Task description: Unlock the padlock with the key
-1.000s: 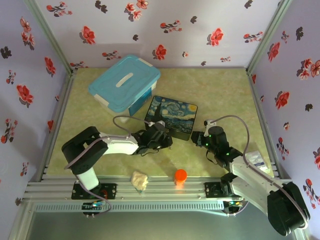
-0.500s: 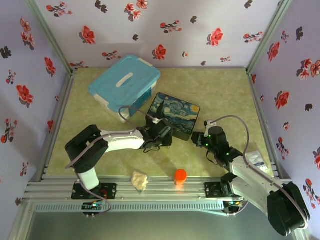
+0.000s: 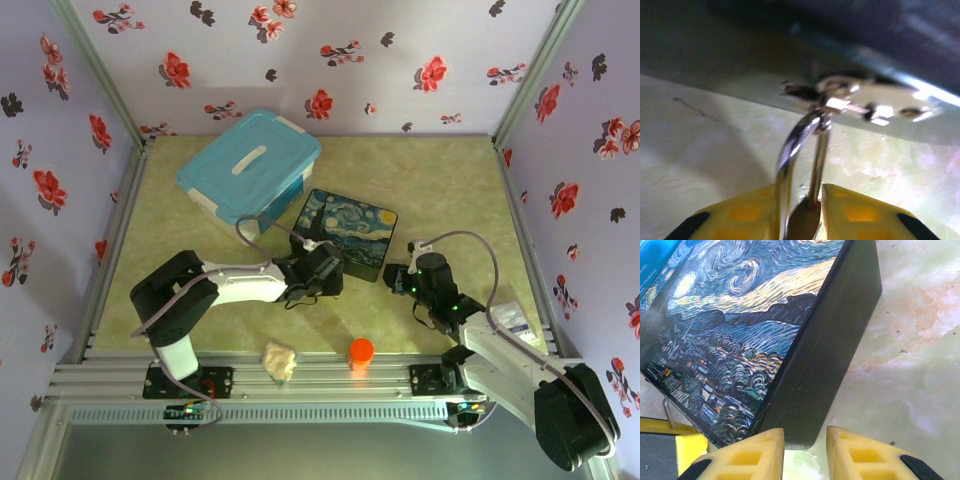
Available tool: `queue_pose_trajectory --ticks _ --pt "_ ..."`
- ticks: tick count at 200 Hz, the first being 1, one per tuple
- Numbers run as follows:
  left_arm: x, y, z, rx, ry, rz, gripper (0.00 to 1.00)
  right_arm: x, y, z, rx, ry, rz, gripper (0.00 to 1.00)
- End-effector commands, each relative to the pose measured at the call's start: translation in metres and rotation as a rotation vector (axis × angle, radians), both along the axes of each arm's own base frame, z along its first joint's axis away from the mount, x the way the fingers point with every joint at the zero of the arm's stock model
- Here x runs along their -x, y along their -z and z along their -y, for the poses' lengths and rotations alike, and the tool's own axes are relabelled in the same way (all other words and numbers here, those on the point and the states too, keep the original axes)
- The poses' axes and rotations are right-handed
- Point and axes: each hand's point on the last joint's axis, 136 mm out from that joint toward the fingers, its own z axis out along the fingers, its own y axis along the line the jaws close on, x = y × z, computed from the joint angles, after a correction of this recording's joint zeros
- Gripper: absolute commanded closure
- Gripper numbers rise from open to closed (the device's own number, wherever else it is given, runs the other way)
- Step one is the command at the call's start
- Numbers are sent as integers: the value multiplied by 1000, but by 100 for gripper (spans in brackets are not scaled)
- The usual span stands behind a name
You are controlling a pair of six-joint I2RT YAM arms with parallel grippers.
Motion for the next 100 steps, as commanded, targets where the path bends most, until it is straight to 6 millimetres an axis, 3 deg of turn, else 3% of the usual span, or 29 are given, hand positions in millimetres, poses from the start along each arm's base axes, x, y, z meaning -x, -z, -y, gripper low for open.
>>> queue_pose_trajectory --ticks 1,36,100 --pt "8 12 -18 -98 13 2 70 -3 -4 0 -1 2 25 73" --pt "13 14 -24 -150 19 8 71 -3 -4 1 -2 6 24 74" --pt "18 -5 -31 -340 41 128 73 -2 -3 1 0 3 18 75"
